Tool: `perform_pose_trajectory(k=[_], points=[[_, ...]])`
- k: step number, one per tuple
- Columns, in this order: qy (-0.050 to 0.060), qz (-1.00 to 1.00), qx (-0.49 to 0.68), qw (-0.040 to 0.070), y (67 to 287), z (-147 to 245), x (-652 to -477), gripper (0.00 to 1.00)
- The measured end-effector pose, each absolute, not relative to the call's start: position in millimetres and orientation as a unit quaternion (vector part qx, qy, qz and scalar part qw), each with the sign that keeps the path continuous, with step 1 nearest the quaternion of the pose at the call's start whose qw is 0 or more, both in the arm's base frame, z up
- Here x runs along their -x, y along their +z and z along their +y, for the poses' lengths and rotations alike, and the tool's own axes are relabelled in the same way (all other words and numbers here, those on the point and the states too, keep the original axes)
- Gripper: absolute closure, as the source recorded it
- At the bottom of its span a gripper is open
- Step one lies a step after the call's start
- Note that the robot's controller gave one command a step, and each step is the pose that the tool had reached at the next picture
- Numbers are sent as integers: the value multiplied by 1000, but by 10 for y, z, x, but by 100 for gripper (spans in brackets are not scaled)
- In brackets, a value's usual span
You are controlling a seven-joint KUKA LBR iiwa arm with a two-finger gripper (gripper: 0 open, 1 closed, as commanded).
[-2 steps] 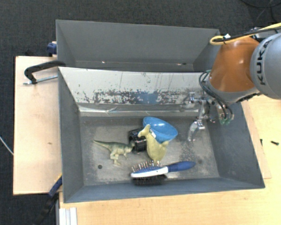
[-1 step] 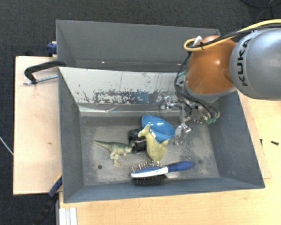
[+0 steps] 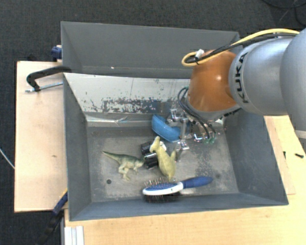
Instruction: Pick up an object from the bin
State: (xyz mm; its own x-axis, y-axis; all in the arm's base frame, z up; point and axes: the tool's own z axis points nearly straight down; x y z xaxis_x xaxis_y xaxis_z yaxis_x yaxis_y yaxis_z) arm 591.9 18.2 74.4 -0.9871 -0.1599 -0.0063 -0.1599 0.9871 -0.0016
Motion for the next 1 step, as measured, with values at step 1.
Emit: perform_pose_trajectory(k=[1], points=[[-2,997,80,10,797,166,-5955,100]])
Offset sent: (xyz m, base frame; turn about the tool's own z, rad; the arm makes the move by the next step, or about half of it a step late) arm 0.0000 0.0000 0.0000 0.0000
